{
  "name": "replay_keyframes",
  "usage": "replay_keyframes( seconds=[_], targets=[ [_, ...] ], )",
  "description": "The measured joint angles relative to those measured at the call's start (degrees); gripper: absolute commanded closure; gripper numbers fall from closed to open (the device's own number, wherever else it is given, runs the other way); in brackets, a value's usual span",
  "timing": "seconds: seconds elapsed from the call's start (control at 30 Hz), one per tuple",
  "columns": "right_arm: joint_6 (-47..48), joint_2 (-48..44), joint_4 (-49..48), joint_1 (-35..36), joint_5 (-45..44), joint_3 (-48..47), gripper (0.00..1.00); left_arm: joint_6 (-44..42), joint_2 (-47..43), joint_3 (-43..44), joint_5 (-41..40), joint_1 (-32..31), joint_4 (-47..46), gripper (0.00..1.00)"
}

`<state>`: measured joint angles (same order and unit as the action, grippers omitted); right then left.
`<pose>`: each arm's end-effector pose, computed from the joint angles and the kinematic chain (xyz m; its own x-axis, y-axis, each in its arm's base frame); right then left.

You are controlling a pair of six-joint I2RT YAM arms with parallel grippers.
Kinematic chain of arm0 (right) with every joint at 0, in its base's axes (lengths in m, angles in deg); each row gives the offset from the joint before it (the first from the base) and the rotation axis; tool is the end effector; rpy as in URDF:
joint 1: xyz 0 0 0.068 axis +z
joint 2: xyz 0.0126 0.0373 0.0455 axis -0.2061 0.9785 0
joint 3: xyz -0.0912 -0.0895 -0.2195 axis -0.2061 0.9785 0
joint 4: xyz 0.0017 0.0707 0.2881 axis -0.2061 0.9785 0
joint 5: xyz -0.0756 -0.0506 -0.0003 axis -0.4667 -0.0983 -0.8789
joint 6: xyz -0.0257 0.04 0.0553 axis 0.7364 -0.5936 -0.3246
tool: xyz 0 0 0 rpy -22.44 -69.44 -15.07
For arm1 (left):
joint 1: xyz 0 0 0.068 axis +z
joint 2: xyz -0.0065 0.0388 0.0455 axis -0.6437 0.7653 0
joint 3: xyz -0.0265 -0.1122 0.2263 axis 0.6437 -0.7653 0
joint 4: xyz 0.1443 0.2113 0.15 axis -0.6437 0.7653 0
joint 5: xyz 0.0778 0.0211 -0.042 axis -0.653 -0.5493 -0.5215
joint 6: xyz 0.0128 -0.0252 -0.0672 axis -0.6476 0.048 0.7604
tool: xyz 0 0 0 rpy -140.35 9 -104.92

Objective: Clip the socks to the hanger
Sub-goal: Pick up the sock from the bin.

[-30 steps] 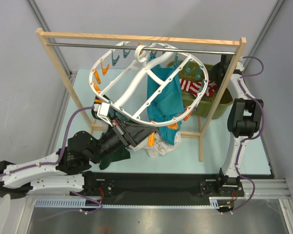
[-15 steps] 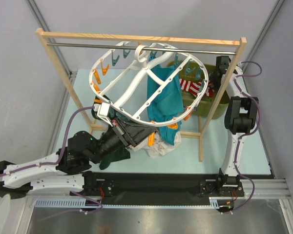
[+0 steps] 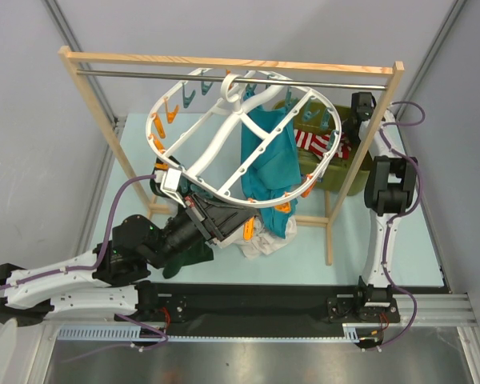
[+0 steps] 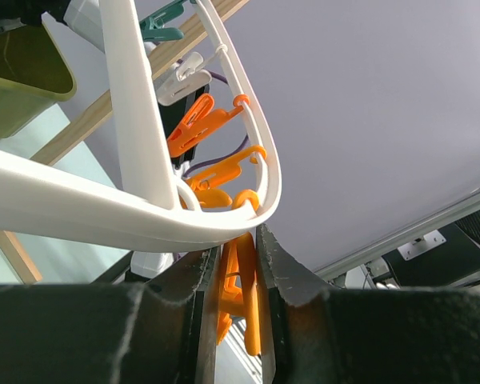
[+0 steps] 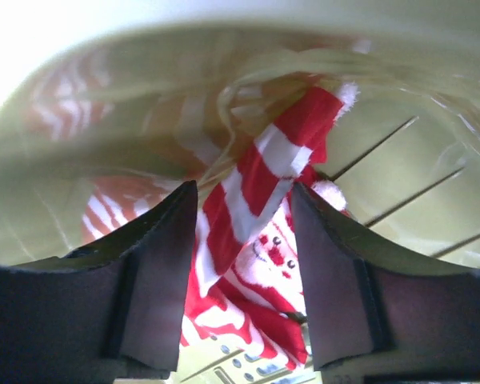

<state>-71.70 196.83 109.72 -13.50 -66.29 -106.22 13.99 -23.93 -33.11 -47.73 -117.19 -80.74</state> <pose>0.5602 -0.0356 0.1743 -0.1906 0.8081 -0.5574 0.7672 0.4769 0.4290 0.0739 -0.2274 0.4209 -0.6408 -0.5684 -0.5160 0.5370 0.1484 -0.8304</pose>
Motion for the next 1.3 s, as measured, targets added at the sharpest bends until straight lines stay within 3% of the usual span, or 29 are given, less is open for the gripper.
replay_keyframes(
  seconds=[0.4,0.67,0.9,1.07,1.3],
  targets=[
    [0.0,1.2,0.0,-0.7,0.5,-0.4,1.00,0.0,0.0,0.0,0.2,0.0,0.0,1.00],
    [2.8,-2.5,0.0,-0.8,2.6,1.7,1.00,1.6,-1.8,-1.5,-0.7,0.0,0.5,1.00],
    [11.6,-19.8,-0.6,-2.1,8.2,8.5,1.00,3.8,-6.4,-4.0,-3.3,0.0,1.6,1.00],
    [20.0,-32.5,0.9,-5.9,11.4,8.3,1.00,5.0,-7.3,-4.0,-4.6,0.0,3.4,1.00],
    [29.4,-43.3,11.1,-11.0,14.0,3.4,1.00,6.1,-7.3,-4.0,-5.7,0.0,3.9,1.00]
  ],
)
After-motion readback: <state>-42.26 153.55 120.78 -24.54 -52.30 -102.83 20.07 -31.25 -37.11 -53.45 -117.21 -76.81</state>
